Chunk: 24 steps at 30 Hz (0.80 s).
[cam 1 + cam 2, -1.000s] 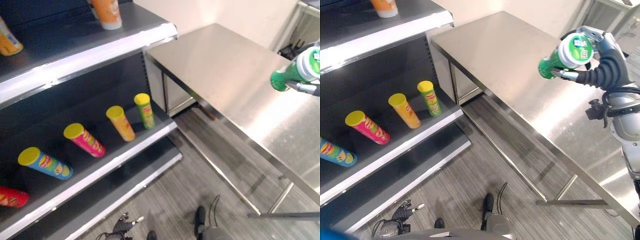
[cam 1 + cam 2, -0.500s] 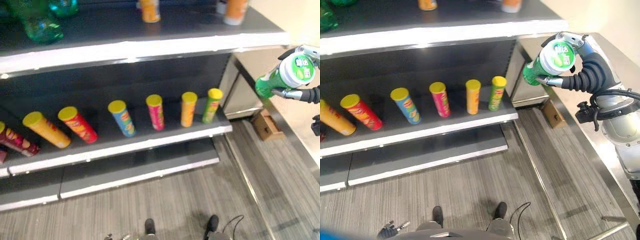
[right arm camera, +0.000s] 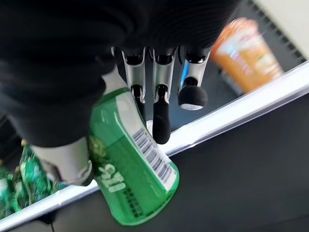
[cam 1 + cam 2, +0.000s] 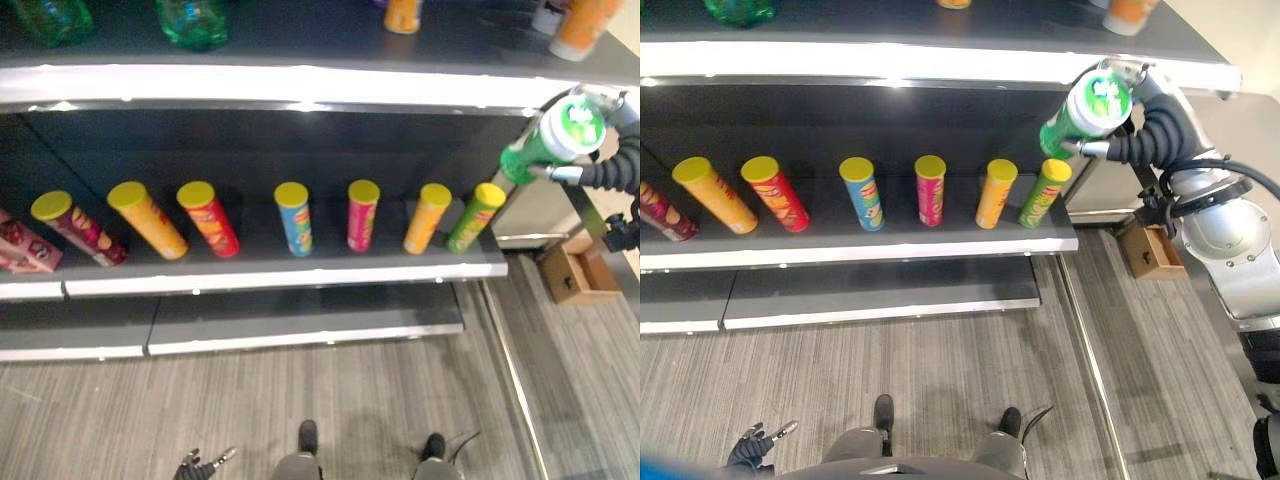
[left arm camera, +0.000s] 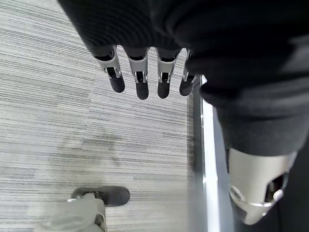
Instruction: Put the goods on the table back onto the shelves and tidy them up.
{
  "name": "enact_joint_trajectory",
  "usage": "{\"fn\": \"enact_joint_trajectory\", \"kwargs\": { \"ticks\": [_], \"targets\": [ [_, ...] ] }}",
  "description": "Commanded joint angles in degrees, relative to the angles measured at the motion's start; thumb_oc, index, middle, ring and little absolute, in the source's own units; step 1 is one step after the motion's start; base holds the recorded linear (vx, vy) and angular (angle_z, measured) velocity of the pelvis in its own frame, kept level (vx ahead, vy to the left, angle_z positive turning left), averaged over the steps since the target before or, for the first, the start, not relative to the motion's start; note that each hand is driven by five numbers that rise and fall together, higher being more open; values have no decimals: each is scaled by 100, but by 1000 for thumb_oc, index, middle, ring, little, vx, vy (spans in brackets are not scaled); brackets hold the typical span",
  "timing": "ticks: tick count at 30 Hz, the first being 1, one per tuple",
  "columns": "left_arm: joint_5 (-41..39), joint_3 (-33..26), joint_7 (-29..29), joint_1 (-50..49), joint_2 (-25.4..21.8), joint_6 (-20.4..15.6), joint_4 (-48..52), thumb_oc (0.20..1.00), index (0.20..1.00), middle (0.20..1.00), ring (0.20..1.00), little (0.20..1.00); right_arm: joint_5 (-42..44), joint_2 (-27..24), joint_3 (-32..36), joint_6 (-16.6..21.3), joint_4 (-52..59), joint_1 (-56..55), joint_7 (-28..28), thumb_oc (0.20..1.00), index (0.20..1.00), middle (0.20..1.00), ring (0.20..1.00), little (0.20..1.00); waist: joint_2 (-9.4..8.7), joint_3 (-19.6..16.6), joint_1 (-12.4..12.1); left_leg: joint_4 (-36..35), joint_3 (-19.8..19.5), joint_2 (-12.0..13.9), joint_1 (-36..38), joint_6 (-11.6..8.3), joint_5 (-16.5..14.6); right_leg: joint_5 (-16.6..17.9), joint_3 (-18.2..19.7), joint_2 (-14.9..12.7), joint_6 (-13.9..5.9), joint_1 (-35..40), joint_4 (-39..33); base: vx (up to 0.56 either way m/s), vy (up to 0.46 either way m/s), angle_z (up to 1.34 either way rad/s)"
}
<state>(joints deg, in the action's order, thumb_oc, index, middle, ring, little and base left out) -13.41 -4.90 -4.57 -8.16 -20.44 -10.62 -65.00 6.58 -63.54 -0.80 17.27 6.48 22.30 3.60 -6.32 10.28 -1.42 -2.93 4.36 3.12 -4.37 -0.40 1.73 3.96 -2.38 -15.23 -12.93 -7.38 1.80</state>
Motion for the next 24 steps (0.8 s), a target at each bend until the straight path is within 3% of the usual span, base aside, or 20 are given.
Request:
{"fn": "enact_joint_trajectory", "kwargs": {
  "ticks": [1,8,18,24],
  "targets": [
    [-54,159,84,80,-122,-128,4,1000,1000,1000,1000,1000,165,-265,316,143,132,295,242,200,200,200,200,200,116,-85,90,-97,-228,-329,158,-375,-413,-12,9,310,-195,-285,-305,62,12,19],
    [-136,324,91,151,19,-179,95,1000,1000,1000,1000,1000,306,-297,87,188,177,646,216,200,200,200,200,200,11,-208,59,-93,-376,-243,212,-414,-440,-8,108,387,-184,-65,-380,70,-82,33],
    [-141,388,114,66,17,-124,-96,1000,1000,1000,1000,1000,562,-700,-195,208,13,1305,225,200,200,200,200,200,-83,-458,-66,-159,-542,28,275,-557,-445,-227,-313,454,-91,275,-489,81,-107,17],
    [-167,415,172,7,-56,-112,-156,1000,1000,1000,1000,1000,897,-947,-817,258,-111,2123,53,200,200,200,200,200,-111,-556,-122,-181,-577,108,338,-616,-445,-298,-514,470,-48,455,-550,52,-70,16]
  ]
}}
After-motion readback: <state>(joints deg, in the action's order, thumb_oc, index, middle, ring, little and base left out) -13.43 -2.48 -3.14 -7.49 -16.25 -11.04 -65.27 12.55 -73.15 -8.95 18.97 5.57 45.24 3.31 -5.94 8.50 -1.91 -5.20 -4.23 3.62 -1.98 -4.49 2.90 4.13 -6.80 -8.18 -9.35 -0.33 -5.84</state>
